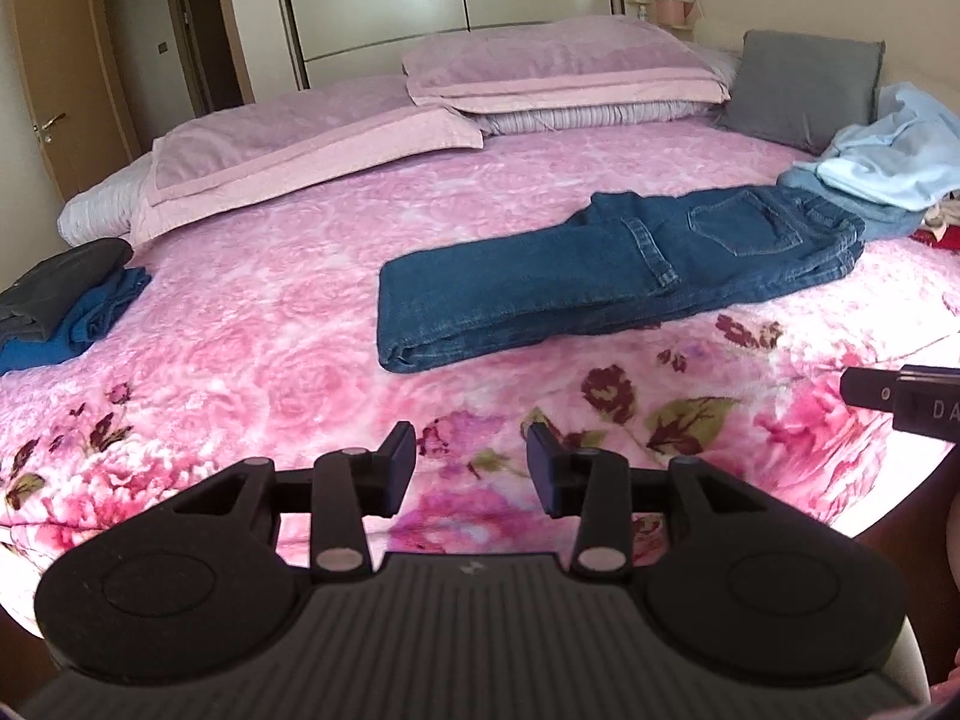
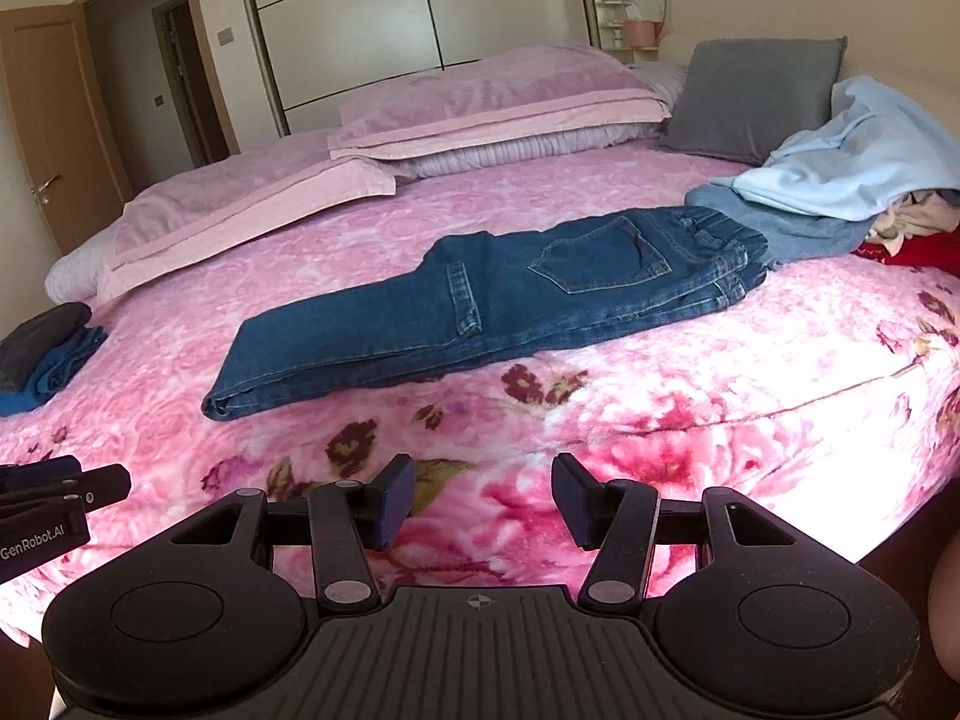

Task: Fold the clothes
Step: 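Release the folded jeans and raise both grippers away, then grasp the folded jeans' hem end with both grippers and lift it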

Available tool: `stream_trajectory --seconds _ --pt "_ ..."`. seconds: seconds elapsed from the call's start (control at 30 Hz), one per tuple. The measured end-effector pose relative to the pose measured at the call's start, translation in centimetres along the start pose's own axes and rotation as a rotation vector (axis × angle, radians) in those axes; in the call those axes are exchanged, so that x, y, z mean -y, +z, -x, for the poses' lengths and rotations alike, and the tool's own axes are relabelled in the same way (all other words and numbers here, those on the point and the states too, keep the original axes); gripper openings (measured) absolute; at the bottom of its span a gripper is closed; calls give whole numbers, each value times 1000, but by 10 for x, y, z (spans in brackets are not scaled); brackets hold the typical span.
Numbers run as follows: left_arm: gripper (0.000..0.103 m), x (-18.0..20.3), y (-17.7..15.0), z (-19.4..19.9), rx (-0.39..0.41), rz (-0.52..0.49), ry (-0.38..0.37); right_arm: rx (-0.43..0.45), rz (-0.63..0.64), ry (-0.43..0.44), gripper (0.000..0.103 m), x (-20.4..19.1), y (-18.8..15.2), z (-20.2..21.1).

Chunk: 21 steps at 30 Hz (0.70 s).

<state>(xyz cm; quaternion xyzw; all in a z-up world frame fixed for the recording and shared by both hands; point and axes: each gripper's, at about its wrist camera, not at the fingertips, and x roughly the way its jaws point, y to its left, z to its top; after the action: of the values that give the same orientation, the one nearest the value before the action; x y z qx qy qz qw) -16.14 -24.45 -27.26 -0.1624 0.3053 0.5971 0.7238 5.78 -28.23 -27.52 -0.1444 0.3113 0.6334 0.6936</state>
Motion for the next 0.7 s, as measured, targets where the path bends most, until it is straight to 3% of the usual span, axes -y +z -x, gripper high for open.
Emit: stream_trajectory --seconds 0.43,0.6,0.7 --pt "36 -10 -10 -72 -91 63 -79 -109 -91 -1 54 32 -4 -62" --pt "35 -26 9 -97 -45 79 -76 -56 -249 43 54 83 12 -83" --pt "34 -33 26 -117 -23 83 -71 -19 -414 69 54 128 26 -101"
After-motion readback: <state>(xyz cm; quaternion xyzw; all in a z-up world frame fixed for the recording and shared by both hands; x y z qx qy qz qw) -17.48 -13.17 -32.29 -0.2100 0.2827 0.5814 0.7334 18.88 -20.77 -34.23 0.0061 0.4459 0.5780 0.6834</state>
